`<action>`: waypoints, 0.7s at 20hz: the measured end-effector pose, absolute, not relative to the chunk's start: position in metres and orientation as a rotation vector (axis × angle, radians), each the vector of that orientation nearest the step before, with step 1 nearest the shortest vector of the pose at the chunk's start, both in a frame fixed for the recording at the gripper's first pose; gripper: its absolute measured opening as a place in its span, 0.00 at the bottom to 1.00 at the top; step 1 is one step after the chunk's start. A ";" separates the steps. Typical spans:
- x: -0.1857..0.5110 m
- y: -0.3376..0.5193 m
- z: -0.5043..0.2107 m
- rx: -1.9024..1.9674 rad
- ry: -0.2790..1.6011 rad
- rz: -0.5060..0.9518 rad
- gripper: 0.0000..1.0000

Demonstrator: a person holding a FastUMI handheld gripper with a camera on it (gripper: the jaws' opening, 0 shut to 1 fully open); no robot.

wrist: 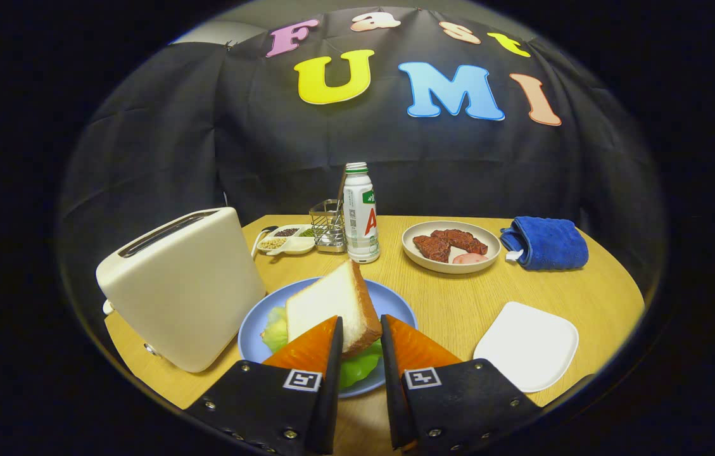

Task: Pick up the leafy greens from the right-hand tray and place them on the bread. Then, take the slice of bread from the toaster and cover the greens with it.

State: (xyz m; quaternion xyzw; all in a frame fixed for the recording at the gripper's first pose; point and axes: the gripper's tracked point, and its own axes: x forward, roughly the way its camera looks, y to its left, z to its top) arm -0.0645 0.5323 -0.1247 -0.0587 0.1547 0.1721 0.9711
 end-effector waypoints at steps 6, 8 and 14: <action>-0.063 0.528 -0.128 -0.129 0.317 0.345 0.38; -0.063 0.527 -0.127 -0.130 0.311 0.348 0.38; -0.057 0.509 -0.116 -0.149 0.273 0.294 0.44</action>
